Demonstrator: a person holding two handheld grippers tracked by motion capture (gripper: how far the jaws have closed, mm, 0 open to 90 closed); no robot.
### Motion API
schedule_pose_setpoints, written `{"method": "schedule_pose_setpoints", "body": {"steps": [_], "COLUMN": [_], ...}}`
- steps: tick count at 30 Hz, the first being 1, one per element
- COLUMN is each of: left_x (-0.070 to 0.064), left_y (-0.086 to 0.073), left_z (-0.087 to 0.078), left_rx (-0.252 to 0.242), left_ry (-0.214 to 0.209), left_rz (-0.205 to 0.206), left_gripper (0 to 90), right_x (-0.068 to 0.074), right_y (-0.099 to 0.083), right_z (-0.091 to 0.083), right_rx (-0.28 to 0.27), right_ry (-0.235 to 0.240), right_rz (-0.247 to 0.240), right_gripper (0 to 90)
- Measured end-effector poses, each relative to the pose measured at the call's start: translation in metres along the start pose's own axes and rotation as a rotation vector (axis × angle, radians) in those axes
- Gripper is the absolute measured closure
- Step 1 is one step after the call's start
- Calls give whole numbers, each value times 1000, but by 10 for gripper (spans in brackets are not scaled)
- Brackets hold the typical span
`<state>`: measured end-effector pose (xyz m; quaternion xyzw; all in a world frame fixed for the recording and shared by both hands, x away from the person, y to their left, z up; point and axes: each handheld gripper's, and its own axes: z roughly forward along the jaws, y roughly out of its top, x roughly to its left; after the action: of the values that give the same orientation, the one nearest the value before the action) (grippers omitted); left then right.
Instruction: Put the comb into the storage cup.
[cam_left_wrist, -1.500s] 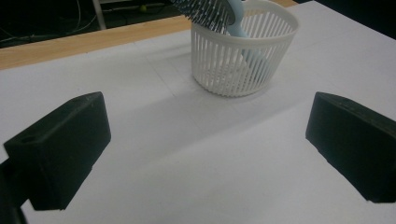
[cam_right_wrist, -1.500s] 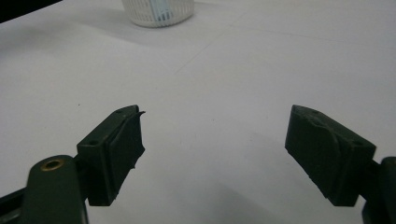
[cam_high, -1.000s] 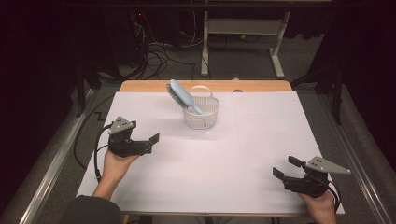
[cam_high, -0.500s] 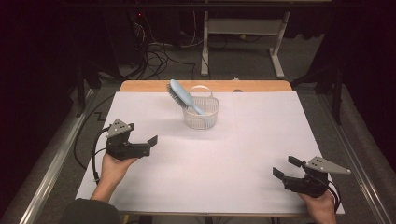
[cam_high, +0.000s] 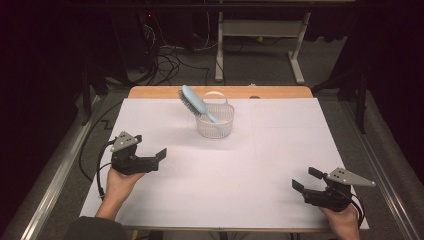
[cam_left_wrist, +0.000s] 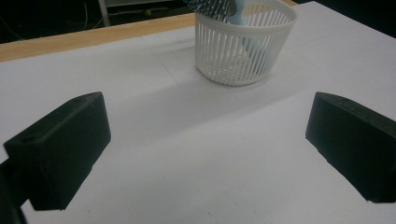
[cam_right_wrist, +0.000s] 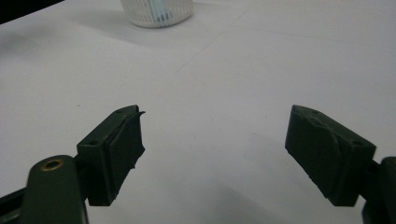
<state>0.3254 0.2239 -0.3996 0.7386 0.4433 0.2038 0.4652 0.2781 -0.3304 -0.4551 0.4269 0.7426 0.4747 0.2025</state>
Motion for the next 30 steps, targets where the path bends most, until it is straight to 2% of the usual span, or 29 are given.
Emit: {"method": "schedule_pose_setpoints", "body": {"steps": [10,22,30], "left_x": [1,1,1], "left_y": [-7,-15,-20], "left_z": [-3,-4,-5], "left_rx": [-3,-9,-13], "left_ry": [-1,3,-9], "left_rz": [-13,1,3], "left_gripper": [0,0,0], "right_x": [0,1,1], "right_y": [0,0,0], "right_z": [0,0,0], "right_rx": [0,0,0], "right_ry": [0,0,1], "right_rz": [-2,-3,-2], "right_gripper": [198,199,198]}}
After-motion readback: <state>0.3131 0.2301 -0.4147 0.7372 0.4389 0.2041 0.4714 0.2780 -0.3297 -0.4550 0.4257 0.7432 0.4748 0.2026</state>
